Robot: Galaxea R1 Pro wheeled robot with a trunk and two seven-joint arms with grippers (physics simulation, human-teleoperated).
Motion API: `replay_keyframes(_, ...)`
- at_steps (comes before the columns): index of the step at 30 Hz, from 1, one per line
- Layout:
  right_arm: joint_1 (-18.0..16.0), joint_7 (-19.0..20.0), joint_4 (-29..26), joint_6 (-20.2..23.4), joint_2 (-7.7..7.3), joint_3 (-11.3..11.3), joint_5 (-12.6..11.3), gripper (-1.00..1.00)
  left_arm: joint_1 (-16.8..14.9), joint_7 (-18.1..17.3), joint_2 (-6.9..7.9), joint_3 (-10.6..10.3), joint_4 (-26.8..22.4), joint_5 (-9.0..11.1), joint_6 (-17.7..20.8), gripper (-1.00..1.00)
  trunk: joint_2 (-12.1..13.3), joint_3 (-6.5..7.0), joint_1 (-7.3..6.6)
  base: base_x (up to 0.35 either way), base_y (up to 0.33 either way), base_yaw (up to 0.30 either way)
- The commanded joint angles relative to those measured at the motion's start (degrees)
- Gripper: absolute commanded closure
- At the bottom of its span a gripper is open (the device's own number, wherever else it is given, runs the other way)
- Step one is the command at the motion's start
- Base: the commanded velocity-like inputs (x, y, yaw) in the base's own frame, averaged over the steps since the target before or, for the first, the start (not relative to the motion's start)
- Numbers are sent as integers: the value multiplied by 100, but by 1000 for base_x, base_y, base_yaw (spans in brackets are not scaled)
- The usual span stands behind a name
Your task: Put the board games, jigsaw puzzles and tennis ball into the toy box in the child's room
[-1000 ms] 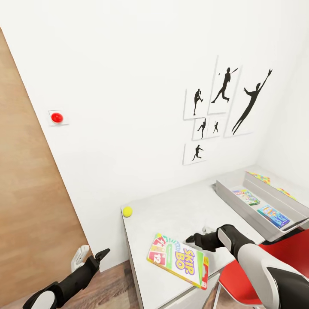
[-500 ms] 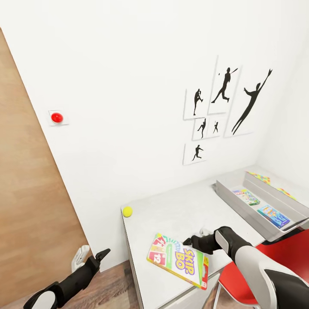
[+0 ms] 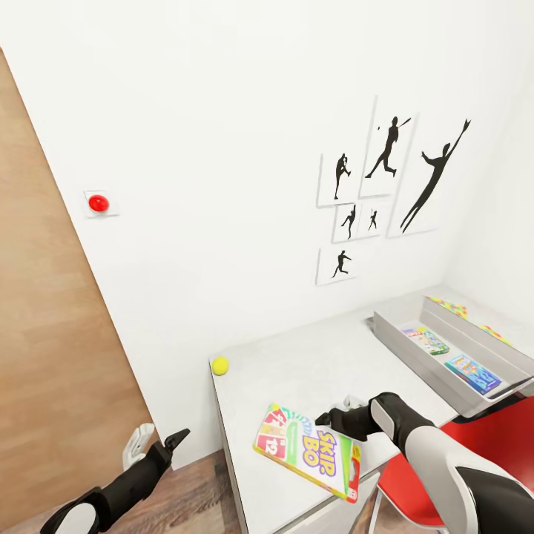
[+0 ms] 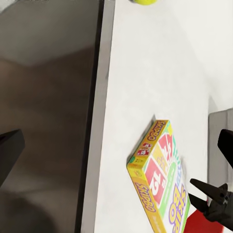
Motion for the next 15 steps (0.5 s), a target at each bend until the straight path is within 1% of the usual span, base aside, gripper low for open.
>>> replay_keyframes(1,-3,4,-6,35,1,-14,-13,-100,-5,2,0,9,-1,29,31,-100,-12,-13,3,0,0,0)
replay_keyframes(4,-3,7,-6,35,2,-14,-12,-100,-5,2,2,9,11,32,30,-100,-12,-13,3,-20,0,0)
replay_keyframes(7,-2,11,-11,35,3,-14,-12,-100,-10,2,4,4,49,37,34,-100,-12,-13,3,-99,0,0)
replay_keyframes(15,-2,19,-13,35,5,-14,-12,-100,-21,2,5,1,89,48,37,-100,-12,-13,3,-222,0,0)
